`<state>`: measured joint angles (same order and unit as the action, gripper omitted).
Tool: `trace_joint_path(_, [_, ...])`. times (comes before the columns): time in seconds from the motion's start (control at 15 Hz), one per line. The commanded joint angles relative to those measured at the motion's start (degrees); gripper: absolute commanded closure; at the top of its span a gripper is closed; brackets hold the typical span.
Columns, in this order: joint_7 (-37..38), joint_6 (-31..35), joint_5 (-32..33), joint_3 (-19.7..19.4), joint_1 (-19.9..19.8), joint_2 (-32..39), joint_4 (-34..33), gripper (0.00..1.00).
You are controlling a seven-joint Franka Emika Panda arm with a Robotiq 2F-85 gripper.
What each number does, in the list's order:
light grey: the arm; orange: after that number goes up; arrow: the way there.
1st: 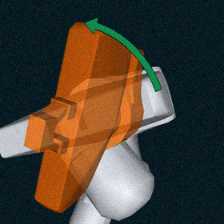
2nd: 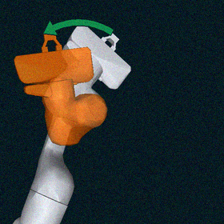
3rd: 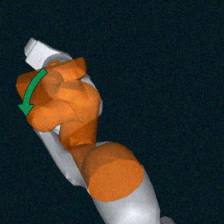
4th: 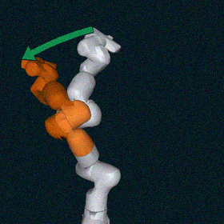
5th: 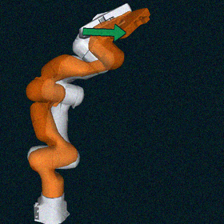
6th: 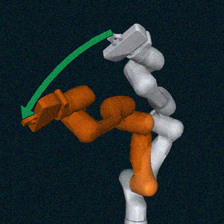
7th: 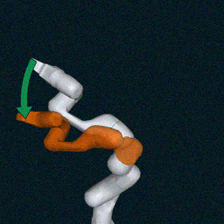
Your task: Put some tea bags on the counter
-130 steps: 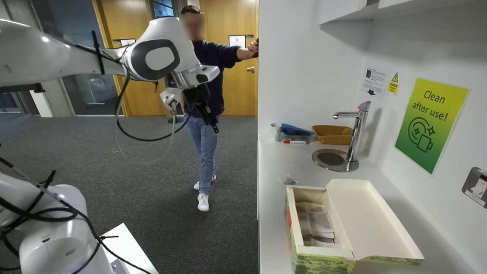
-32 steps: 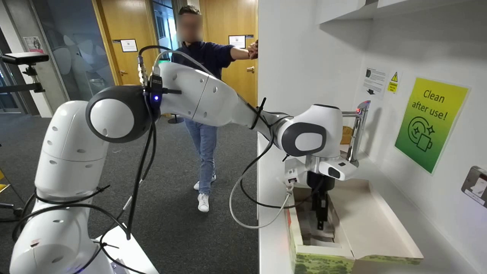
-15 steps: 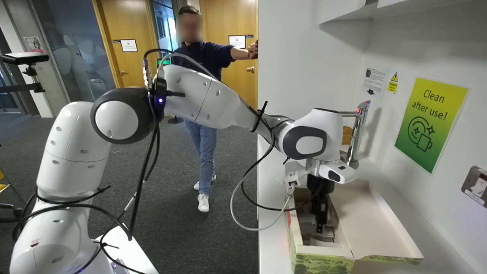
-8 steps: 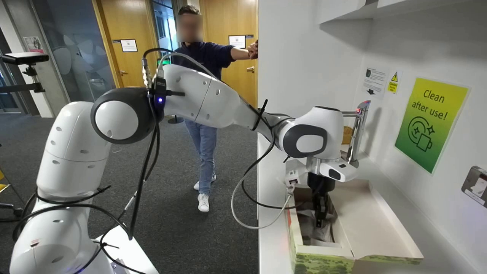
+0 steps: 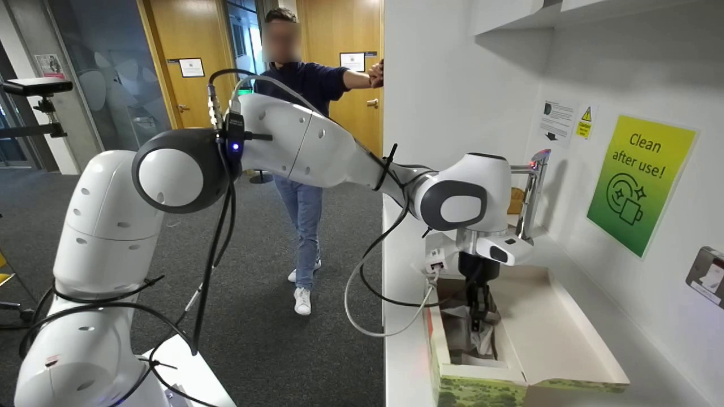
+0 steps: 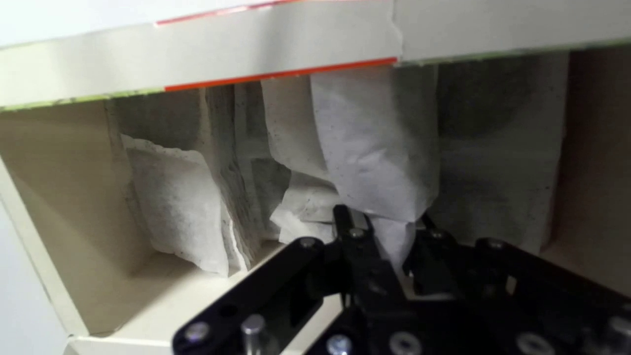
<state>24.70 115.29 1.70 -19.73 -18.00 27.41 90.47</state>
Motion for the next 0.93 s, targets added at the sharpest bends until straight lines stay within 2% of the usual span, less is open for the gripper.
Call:
trace_joint_path(0.0, [-0.5,-0.3,-0.7,0.3,-0.2,-2.4,0.2,0.96])
trace_joint_path(0.4, [-0.4,-0.2,-0.7,0.4,-0.1,-3.1,0.3,0.95])
trace_joint_path(0.47, [-0.3,-0.3,-0.6,0.3,-0.1,-3.0,0.2,0.56])
trace_joint_path(0.53, [-0.3,-0.3,-0.6,0.3,-0.1,-2.9,0.2,0.55])
trace_joint_path(0.6, [-0.2,-0.3,-0.6,0.3,-0.1,-2.9,0.2,0.49])
trace_joint_path(0.87, [-0.2,-0.5,-0.6,0.4,-0.1,-2.8,0.0,0.19])
